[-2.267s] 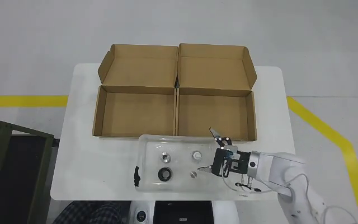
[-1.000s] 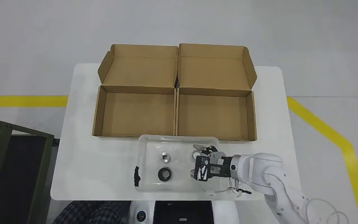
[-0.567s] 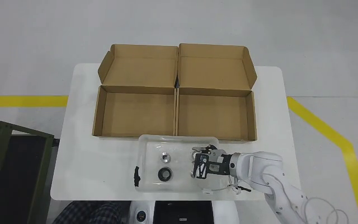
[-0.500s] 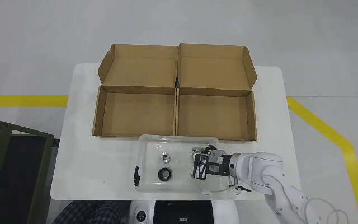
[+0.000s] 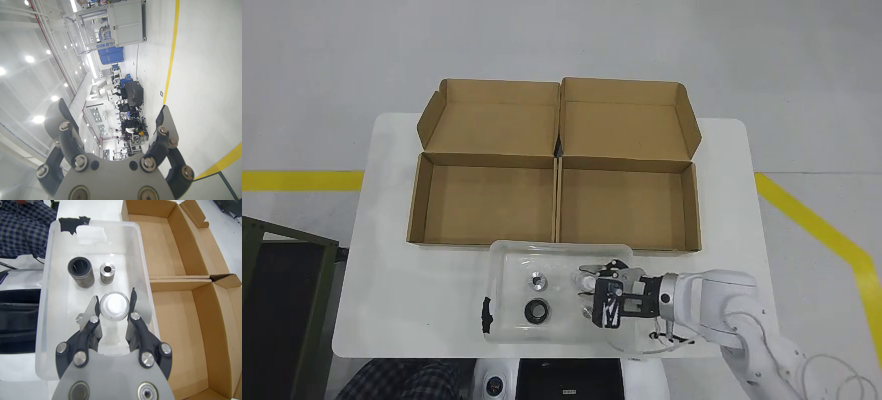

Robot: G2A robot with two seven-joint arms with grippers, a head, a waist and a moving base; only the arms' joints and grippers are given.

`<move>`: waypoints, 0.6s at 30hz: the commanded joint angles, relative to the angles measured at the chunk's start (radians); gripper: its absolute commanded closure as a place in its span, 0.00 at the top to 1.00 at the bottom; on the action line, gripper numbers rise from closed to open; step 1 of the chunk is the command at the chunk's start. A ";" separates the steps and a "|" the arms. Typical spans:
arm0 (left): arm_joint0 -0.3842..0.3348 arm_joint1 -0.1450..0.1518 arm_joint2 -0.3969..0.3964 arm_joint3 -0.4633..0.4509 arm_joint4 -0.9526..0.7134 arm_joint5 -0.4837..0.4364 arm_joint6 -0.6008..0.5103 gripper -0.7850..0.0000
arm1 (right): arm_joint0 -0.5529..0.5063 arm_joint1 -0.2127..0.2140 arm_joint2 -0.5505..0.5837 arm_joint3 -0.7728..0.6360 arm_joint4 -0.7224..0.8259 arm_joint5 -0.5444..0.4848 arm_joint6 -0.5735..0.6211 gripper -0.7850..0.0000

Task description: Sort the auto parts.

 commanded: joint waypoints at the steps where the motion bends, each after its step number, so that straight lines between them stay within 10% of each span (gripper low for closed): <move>1: 0.000 0.000 0.000 0.000 0.000 0.000 0.000 1.00 | 0.001 0.001 0.006 0.012 0.032 -0.008 -0.038 0.00; 18: 0.000 0.000 0.000 0.000 0.000 0.000 0.000 1.00 | 0.080 0.010 0.077 0.023 0.248 0.010 -0.175 0.00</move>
